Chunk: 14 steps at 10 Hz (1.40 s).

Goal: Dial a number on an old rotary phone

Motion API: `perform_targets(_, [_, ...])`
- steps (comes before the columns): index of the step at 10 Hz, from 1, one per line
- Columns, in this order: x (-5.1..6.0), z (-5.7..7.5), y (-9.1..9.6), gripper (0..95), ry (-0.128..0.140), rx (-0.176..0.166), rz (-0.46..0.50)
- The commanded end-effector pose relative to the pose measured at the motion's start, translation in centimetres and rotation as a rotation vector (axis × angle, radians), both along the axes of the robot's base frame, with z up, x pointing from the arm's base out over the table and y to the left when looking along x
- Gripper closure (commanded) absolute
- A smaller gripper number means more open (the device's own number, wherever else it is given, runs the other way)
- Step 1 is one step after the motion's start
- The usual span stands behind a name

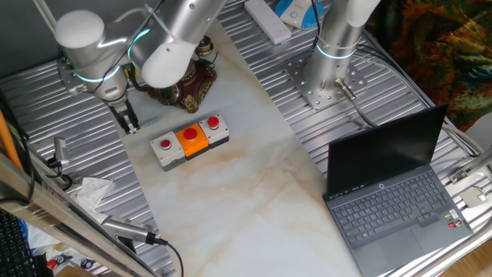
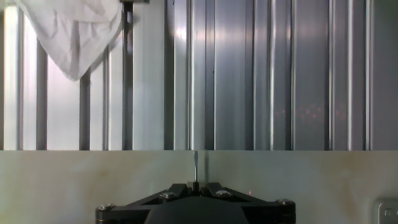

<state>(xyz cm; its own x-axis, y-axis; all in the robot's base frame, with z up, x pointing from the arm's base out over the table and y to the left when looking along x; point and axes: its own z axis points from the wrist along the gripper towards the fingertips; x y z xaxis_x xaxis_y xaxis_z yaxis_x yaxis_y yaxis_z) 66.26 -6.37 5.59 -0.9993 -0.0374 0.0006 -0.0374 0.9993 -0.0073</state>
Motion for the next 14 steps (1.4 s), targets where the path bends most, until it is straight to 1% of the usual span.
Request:
perform_targets(1, [-0.6,0.5,0.1,95.0,-0.001,0.010,0.006])
perform_targets(3, [-1.3,1.1,0.3,95.0,0.002,0.017,0.017])
perform_targets(4, [-1.5,1.2,0.4,95.0,0.004,0.019,0.025])
perform_targets(5, [-1.8,1.3,0.4,95.0,0.005,0.023,0.031])
perform_targets(10, [-3.2,1.3,0.6,95.0,0.009,0.023,0.064])
perform_targets(11, [-3.4,1.3,0.6,95.0,0.014,0.024,0.070])
perform_targets(12, [-3.7,1.3,0.6,95.0,0.014,0.025,0.070])
perform_targets(13, [-4.1,1.3,0.7,95.0,0.015,0.032,0.076])
perform_targets(14, [-4.2,1.4,0.7,95.0,0.023,0.032,0.082])
